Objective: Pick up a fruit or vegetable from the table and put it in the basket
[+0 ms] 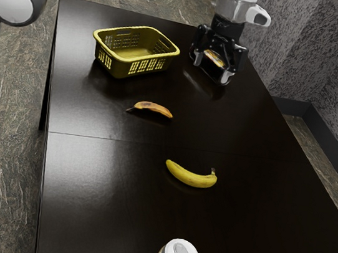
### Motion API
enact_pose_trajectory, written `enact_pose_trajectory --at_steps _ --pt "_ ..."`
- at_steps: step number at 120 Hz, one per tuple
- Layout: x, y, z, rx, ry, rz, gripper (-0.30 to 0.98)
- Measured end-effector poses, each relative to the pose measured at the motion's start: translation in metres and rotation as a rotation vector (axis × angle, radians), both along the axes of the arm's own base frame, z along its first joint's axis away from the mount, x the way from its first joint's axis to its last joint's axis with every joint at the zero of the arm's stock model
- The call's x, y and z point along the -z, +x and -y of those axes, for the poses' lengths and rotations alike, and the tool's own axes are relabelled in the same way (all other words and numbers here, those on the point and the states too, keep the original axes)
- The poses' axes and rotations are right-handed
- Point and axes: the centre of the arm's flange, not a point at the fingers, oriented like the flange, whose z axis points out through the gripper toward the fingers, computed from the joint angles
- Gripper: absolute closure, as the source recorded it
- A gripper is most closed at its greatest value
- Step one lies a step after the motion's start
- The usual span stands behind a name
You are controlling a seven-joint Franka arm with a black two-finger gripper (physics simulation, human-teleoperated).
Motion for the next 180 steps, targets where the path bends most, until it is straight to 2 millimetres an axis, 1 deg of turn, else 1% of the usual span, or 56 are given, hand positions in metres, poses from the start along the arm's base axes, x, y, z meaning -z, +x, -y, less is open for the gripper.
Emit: enact_pose_trajectory --at_steps 15,22,27,48,55,63,71,76,81,90,97,104,113,129,134,143,150,157,164,173,180 --pt "-0.008 -0.01 0.018 -0.308 -0.034 -0.053 0.0" --pt "-0.021 -0.023 0.028 -0.429 -0.037 -0.058 0.0" --pt "-0.024 -0.031 0.036 -0.506 -0.033 -0.079 0.0" --pt "0.0 -0.029 0.073 -0.752 0.003 -0.195 0.0" --pt "0.008 -0.028 0.081 -0.815 0.019 -0.222 0.0" --pt "0.014 -0.023 0.079 -0.88 0.044 -0.214 0.0" --pt "0.024 -0.012 0.07 -0.911 0.061 -0.191 0.0" --pt "0.029 -0.009 0.067 -0.916 0.066 -0.18 0.0" --pt "0.036 -0.007 0.07 -0.899 0.073 -0.174 0.0" --pt "0.049 -0.004 0.083 -0.826 0.083 -0.164 0.0" --pt "0.055 -0.003 0.093 -0.764 0.087 -0.153 0.0" --pt "0.062 0.0 0.099 -0.708 0.096 -0.144 0.0" --pt "0.09 0.002 0.1 -0.655 0.11 -0.144 0.0" --pt "0.127 0.005 0.107 -0.566 0.106 -0.115 0.0" --pt "0.132 0.006 0.112 -0.537 0.1 -0.099 0.0" --pt "0.133 0.009 0.117 -0.457 0.088 -0.065 0.0" --pt "0.136 0.013 0.117 -0.36 0.084 -0.048 0.0" --pt "0.135 0.016 0.112 -0.269 0.085 -0.029 0.0" --pt "0.14 0.018 0.106 -0.175 0.097 -0.022 0.0" --pt "0.156 0.021 0.102 -0.055 0.114 -0.036 0.0" --pt "0.172 0.023 0.103 0.039 0.119 -0.038 0.0"
